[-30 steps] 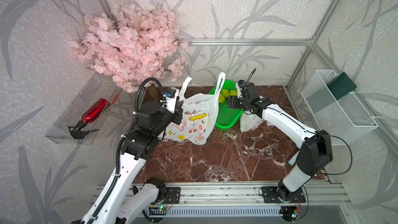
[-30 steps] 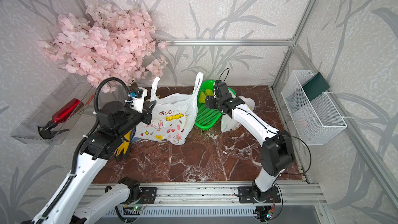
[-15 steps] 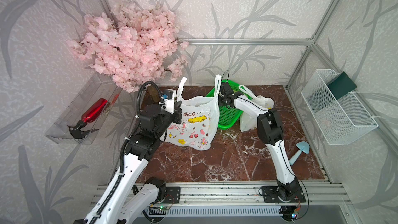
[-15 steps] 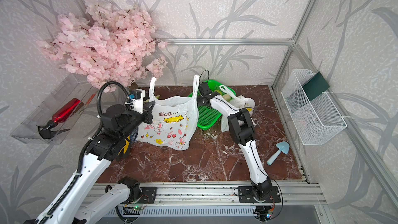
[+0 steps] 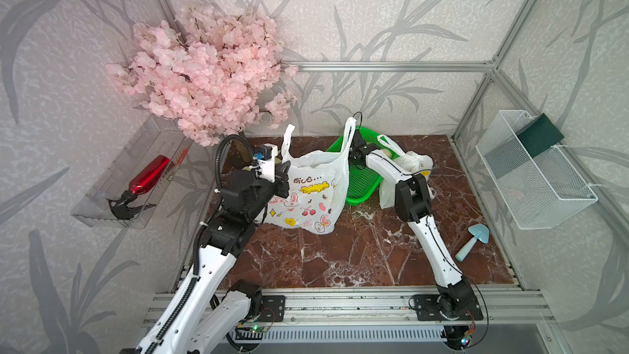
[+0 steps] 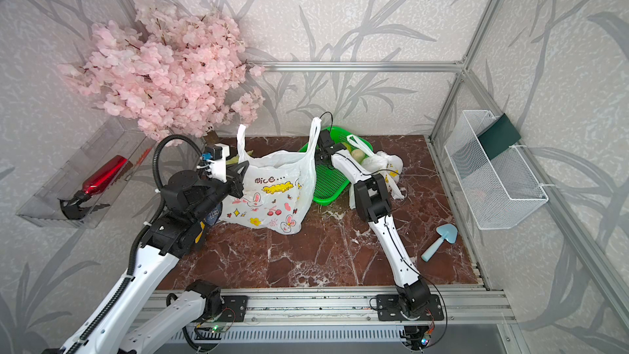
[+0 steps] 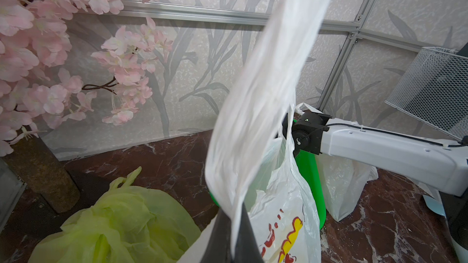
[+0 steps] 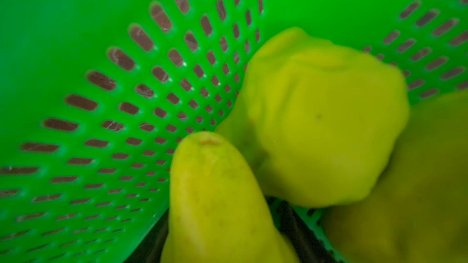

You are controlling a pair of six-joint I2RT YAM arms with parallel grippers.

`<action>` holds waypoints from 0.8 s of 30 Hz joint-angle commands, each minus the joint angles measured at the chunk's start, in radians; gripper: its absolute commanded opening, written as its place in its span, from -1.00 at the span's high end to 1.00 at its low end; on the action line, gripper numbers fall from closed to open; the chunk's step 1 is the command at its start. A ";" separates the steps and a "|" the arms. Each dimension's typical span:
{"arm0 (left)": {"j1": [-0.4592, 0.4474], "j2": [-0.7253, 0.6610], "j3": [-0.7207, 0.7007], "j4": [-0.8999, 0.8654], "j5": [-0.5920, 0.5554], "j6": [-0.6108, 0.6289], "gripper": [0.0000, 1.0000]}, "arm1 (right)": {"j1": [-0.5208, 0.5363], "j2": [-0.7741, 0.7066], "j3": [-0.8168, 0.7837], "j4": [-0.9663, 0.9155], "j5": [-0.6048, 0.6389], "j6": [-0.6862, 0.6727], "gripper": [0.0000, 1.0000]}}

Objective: Place the pears into plastic bags & tie knots
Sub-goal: Pick up the pear from the basket.

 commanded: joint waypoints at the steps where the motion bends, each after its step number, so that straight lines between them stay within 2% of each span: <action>1: 0.009 -0.017 -0.012 0.059 0.044 -0.021 1.00 | -0.004 -0.108 -0.093 0.043 -0.030 0.001 0.09; 5: 0.022 -0.025 -0.033 0.082 0.083 -0.030 1.00 | -0.006 -0.217 -0.227 0.115 -0.044 -0.007 0.27; 11: 0.075 -0.054 -0.049 0.074 0.129 -0.038 1.00 | -0.012 -0.389 -0.448 0.216 -0.097 -0.004 0.42; 13: 0.084 -0.067 -0.040 0.035 0.093 -0.017 1.00 | -0.013 -0.454 -0.525 0.245 -0.113 -0.003 0.45; 17: 0.089 -0.112 -0.030 -0.032 -0.081 0.030 1.00 | -0.014 -0.587 -0.684 0.305 -0.157 0.005 0.51; 19: 0.089 -0.129 -0.030 -0.042 -0.112 0.046 1.00 | -0.014 -0.629 -0.735 0.320 -0.172 0.008 0.52; 24: 0.089 -0.138 -0.032 -0.044 -0.049 0.043 1.00 | -0.021 -0.678 -0.790 0.321 -0.186 0.009 0.52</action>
